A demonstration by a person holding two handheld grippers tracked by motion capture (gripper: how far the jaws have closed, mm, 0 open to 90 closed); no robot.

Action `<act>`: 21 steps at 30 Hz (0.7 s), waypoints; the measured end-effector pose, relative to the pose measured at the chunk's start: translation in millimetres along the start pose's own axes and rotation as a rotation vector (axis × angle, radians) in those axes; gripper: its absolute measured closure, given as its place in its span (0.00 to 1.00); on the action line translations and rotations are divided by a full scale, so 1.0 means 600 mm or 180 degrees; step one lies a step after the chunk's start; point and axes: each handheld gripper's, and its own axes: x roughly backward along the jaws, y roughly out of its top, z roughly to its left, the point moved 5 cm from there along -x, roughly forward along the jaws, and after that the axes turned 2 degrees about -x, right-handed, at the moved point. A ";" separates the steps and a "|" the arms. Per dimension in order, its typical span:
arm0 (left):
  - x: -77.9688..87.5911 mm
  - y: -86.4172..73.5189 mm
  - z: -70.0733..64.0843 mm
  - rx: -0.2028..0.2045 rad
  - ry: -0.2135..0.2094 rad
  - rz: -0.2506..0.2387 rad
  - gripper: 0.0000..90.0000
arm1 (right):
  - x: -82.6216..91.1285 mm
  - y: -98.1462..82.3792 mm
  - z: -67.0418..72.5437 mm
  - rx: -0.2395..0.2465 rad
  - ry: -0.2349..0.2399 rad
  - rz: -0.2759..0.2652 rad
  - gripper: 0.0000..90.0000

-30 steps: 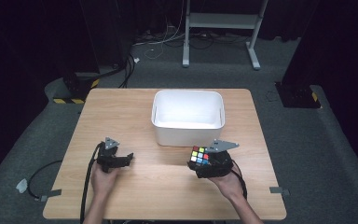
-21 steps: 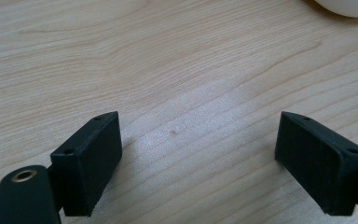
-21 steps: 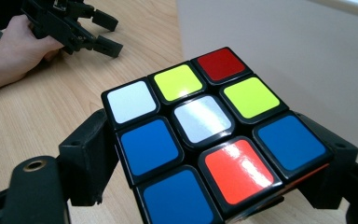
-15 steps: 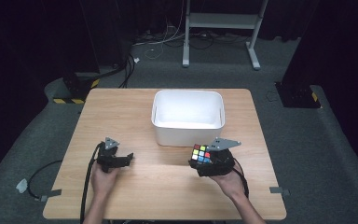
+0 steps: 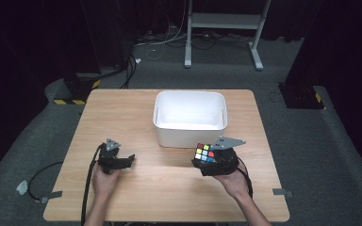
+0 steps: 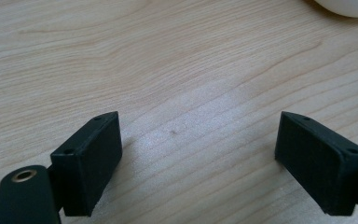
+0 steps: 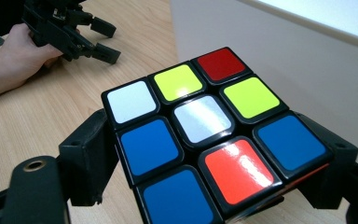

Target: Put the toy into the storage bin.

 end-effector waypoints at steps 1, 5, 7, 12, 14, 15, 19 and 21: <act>0.000 0.000 0.000 -0.0001 0.0000 0.0000 0.17 | 0.000 0.001 0.000 0.0000 0.0001 0.0001 0.21; 0.000 0.000 0.000 0.0000 0.0000 0.0000 0.17 | 0.003 0.005 0.000 0.0012 0.0005 -0.0010 0.21; 0.000 0.000 0.000 -0.0001 0.0000 0.0000 0.17 | 0.004 0.007 0.001 0.0017 0.0012 -0.0019 0.21; 0.000 0.000 0.000 0.0001 0.0000 0.0000 0.17 | 0.010 0.015 0.002 -0.0019 0.0065 -0.0056 0.21; 0.000 0.000 0.000 0.0000 -0.0001 0.0000 0.17 | 0.013 0.018 0.002 -0.0027 0.0077 -0.0072 0.21; 0.000 0.000 0.000 0.0002 -0.0001 -0.0001 0.17 | 0.014 0.020 0.002 -0.0032 0.0085 -0.0077 0.21; 0.000 0.000 0.000 0.0002 -0.0001 0.0000 0.17 | 0.017 0.026 0.001 -0.0024 0.0081 -0.0075 0.21; 0.000 0.000 0.000 0.0003 -0.0001 0.0000 0.17 | 0.019 0.029 0.001 -0.0020 0.0078 -0.0076 0.21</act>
